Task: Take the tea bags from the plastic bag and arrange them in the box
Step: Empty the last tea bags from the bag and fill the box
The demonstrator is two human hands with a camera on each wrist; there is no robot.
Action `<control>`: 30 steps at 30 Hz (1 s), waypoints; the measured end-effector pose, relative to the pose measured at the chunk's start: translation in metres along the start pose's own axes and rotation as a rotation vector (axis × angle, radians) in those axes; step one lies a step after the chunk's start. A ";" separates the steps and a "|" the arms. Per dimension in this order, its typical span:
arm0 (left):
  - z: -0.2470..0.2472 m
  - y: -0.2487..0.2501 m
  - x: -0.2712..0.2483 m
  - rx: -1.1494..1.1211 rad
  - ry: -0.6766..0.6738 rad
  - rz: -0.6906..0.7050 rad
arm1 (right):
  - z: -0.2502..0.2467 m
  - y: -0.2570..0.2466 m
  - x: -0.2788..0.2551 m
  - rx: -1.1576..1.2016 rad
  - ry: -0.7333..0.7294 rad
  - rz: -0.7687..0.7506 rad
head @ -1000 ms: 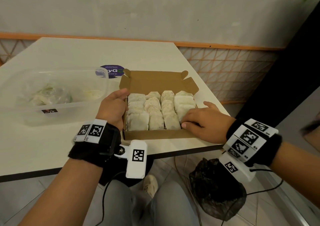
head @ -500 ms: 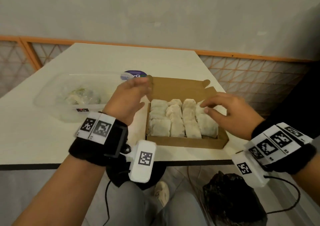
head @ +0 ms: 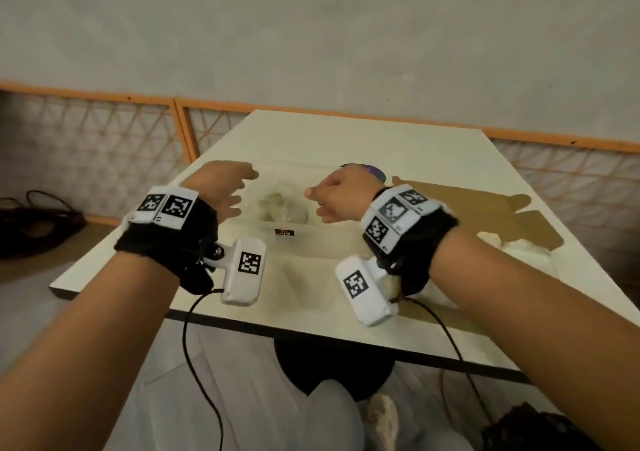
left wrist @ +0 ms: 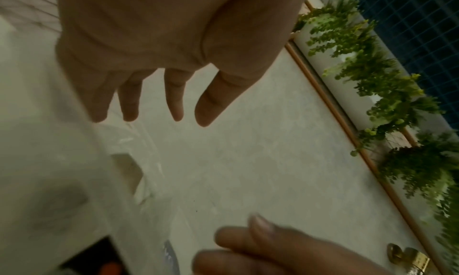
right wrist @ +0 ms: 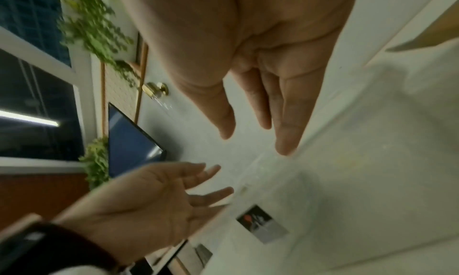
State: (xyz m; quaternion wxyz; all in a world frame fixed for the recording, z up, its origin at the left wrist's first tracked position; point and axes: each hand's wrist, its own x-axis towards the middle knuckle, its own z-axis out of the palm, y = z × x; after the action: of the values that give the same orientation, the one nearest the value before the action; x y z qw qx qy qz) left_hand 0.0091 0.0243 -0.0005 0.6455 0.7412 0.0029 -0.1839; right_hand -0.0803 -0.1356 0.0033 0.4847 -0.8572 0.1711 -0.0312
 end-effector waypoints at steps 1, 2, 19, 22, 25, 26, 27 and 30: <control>0.000 -0.003 0.002 0.003 0.000 0.003 | 0.011 -0.001 0.008 -0.117 0.008 0.008; 0.000 -0.006 0.005 0.008 0.005 0.014 | 0.019 -0.002 0.013 -0.226 0.021 0.012; -0.002 -0.014 0.015 0.460 0.035 0.240 | 0.030 0.017 0.043 0.151 0.178 -0.073; 0.000 -0.009 0.018 0.296 0.046 0.279 | 0.030 0.020 0.039 0.418 0.132 -0.079; 0.002 -0.012 0.023 0.030 -0.035 0.188 | 0.031 0.028 0.040 0.514 0.075 -0.084; 0.002 -0.014 0.026 -0.058 -0.077 0.144 | 0.031 0.030 0.041 0.488 0.087 -0.088; 0.002 -0.017 0.028 -0.139 -0.112 0.110 | 0.032 0.032 0.043 0.428 0.102 -0.094; 0.003 -0.019 0.030 -0.277 -0.110 0.071 | 0.029 0.027 0.045 0.124 0.239 -0.162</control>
State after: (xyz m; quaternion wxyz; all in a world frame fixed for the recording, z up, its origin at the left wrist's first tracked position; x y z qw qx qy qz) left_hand 0.0319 0.0175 -0.0274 0.7470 0.6333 -0.0335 -0.1992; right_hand -0.0385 -0.1397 -0.0398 0.5089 -0.8268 0.1555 -0.1824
